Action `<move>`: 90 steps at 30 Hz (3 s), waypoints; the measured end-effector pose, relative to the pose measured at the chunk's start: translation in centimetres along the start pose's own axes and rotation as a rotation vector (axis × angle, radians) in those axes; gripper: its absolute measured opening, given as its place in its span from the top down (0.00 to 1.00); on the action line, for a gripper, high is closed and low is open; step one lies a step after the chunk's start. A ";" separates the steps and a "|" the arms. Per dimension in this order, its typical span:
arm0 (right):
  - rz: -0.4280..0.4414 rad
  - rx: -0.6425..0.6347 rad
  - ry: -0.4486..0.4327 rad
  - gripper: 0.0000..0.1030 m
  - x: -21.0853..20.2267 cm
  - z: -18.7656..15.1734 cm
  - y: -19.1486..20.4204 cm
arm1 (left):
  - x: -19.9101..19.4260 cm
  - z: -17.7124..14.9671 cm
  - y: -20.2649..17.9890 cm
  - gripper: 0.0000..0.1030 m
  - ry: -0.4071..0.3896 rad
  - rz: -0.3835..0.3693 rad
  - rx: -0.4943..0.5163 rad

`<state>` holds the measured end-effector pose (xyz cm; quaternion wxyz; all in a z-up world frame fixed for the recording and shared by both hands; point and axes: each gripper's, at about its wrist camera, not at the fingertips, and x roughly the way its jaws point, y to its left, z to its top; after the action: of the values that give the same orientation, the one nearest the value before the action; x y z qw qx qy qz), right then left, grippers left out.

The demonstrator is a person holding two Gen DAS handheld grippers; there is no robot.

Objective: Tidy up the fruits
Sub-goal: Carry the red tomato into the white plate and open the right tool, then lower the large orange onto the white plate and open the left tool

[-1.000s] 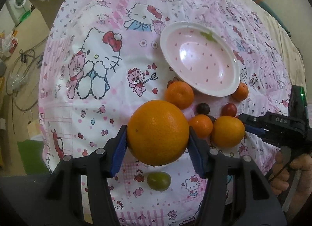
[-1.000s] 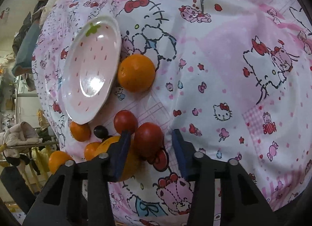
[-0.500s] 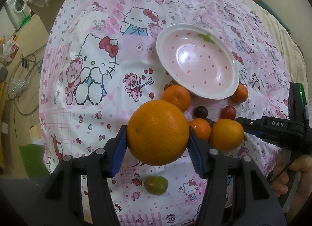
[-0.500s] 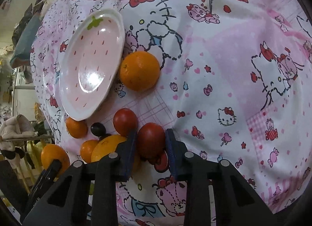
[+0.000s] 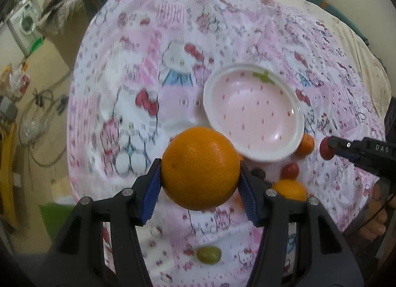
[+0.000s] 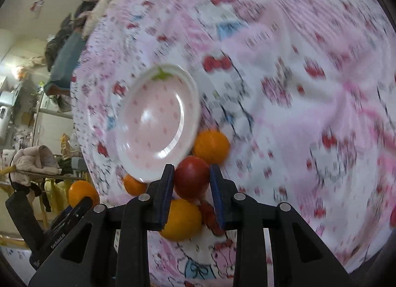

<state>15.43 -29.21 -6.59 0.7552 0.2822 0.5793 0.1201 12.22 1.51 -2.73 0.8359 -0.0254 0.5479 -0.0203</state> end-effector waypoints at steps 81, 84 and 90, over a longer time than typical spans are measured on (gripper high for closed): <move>-0.037 0.066 -0.042 0.35 0.9 6.7 -2.9 | 14.3 10.2 -8.0 0.35 0.083 -0.027 0.086; -0.034 0.055 -0.043 0.35 1.0 6.8 -2.5 | 14.0 10.1 -7.7 0.07 0.069 -0.043 0.072; -0.023 0.019 -0.050 0.35 0.6 6.9 -1.4 | 12.3 9.4 -7.3 0.06 0.050 -0.055 0.094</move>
<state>21.94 -32.05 -6.74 0.7680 0.2857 0.5646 0.0989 25.69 -6.38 -9.77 0.8214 -0.0008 0.5660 -0.0697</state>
